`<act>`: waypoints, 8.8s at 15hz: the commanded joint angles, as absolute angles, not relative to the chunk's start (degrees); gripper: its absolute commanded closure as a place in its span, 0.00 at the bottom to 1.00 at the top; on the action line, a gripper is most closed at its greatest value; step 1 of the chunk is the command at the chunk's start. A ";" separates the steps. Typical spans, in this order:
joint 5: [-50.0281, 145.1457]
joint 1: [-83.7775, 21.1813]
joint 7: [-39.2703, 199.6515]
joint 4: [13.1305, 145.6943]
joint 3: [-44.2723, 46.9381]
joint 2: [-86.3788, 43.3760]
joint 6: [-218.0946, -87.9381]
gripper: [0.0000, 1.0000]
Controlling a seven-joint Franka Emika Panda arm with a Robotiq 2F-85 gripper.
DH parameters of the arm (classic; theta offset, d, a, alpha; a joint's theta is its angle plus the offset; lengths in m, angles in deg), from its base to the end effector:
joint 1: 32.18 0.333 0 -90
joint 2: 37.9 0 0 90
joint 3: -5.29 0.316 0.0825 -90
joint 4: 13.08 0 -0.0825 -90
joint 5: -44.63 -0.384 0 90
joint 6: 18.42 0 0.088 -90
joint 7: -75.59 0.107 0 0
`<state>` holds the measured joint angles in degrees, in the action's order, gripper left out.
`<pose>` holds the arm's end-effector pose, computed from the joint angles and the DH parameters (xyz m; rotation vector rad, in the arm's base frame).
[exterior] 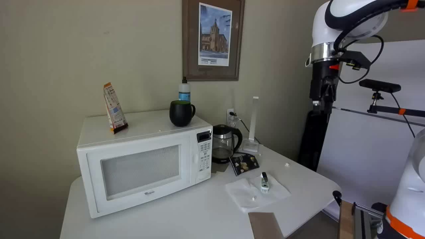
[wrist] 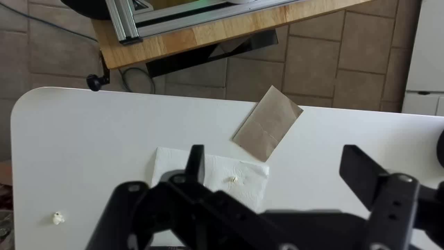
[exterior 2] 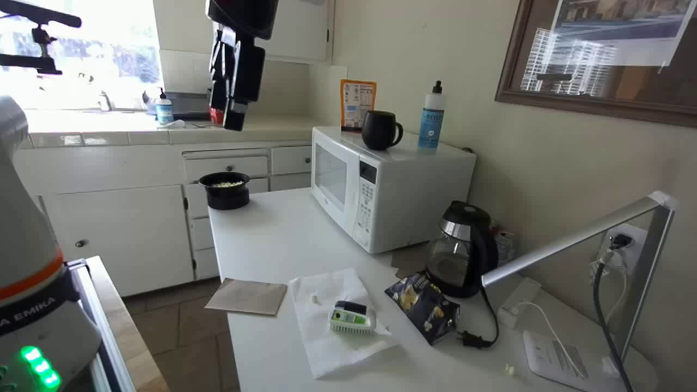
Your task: Use the brush to scrub the right side of the counter.
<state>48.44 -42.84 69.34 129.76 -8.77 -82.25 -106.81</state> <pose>0.2676 -0.1427 0.5126 -2.9664 0.3476 0.2411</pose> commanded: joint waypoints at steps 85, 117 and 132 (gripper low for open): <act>20.08 -53.33 85.21 115.74 -0.06 -5.29 -183.01 0.44; 21.88 -52.84 82.62 118.12 -0.53 -6.94 -180.20 0.77; 24.28 -52.58 85.10 115.36 -6.26 -8.58 -183.27 0.94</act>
<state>22.56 -52.77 83.31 116.21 -3.76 -8.14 -184.82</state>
